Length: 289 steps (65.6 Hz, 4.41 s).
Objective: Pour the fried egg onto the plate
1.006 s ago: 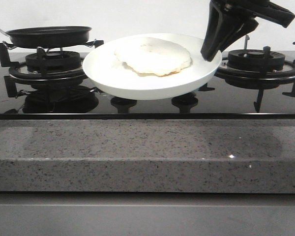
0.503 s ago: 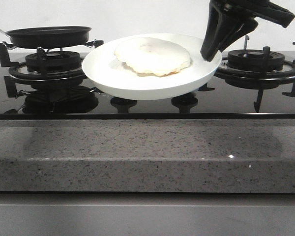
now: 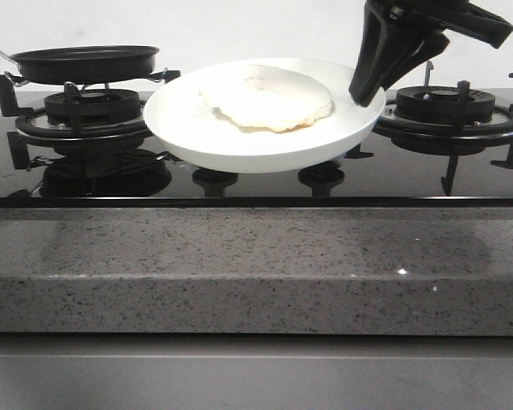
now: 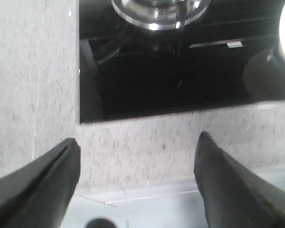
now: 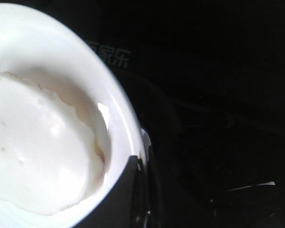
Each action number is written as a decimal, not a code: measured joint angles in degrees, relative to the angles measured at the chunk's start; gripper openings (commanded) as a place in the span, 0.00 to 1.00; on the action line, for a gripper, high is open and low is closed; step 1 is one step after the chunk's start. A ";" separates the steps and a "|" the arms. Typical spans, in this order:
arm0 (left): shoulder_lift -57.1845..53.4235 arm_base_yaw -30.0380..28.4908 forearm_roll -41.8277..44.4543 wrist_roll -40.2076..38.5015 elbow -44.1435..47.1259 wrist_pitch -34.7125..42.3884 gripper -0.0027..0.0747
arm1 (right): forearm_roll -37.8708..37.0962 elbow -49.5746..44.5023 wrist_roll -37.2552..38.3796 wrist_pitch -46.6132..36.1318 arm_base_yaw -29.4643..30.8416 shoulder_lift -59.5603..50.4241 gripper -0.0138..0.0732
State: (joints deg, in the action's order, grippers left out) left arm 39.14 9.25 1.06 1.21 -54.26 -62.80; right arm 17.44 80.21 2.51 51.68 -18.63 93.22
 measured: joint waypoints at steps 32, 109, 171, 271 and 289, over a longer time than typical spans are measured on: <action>-2.94 0.00 0.22 -0.04 3.93 0.78 0.68 | 0.00 0.00 0.00 0.00 0.00 0.00 0.05; -2.94 0.00 0.22 -0.13 3.93 0.88 0.68 | 0.45 36.01 7.19 9.71 5.25 25.59 0.05; -2.94 0.00 0.22 -0.13 3.93 0.88 0.67 | -1.71 44.91 5.68 19.58 6.18 23.51 0.46; -2.94 0.00 0.22 -0.13 3.93 0.88 0.67 | -10.99 -43.06 5.12 1.10 -5.15 -62.89 0.45; -2.94 0.00 0.22 -0.13 3.93 0.88 0.66 | -10.99 -43.15 4.90 1.37 -5.15 -63.13 0.45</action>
State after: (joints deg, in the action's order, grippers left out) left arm 36.20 9.25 1.28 1.07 -50.33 -61.92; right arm 6.45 37.05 7.41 53.05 -23.78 30.09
